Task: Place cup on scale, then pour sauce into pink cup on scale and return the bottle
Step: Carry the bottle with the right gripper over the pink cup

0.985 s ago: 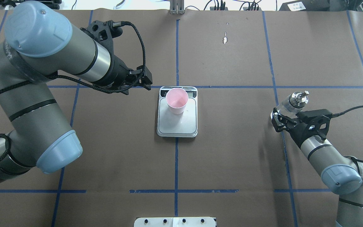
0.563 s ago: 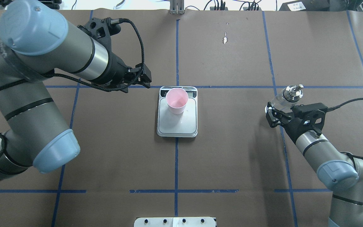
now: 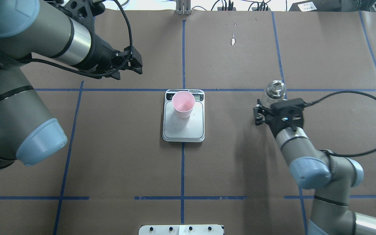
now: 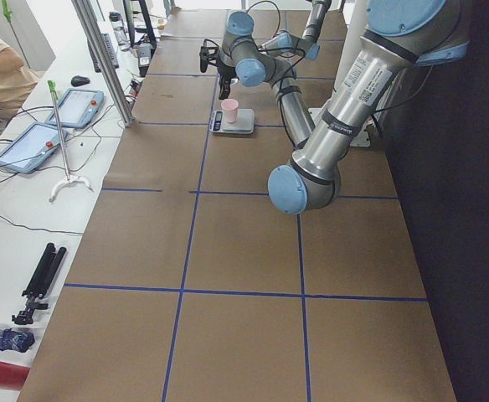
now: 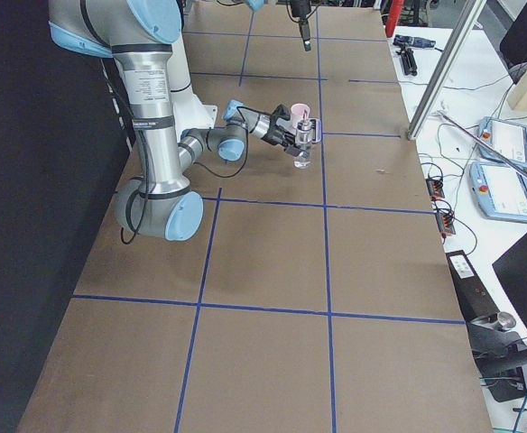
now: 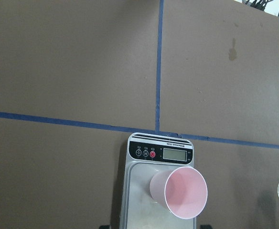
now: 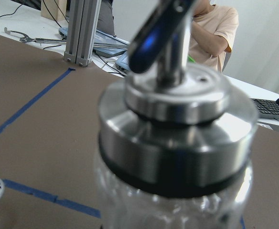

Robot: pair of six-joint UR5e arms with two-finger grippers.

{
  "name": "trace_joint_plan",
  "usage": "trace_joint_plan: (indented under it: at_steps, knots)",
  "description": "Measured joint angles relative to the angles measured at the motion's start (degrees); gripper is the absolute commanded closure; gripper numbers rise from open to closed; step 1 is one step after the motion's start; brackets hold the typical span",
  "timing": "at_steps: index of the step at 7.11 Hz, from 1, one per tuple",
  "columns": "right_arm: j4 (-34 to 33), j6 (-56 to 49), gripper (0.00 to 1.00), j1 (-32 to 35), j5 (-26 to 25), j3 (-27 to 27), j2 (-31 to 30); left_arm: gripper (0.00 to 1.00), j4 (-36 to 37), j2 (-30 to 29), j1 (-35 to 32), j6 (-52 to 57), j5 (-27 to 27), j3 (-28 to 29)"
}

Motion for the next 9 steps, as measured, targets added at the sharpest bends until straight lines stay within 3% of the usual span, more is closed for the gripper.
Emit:
trace_joint_plan:
  at_steps: [4,9]
  knots:
    - [-13.3,-0.6,1.0,-0.7,0.2,1.1,8.7,0.32,-0.1,0.8,-0.7,0.8,0.0,0.3]
    - [-19.6,-8.3,1.0,-1.3,0.0,1.0,10.2,0.32,0.0,2.3,-1.1,2.0,0.0,-0.1]
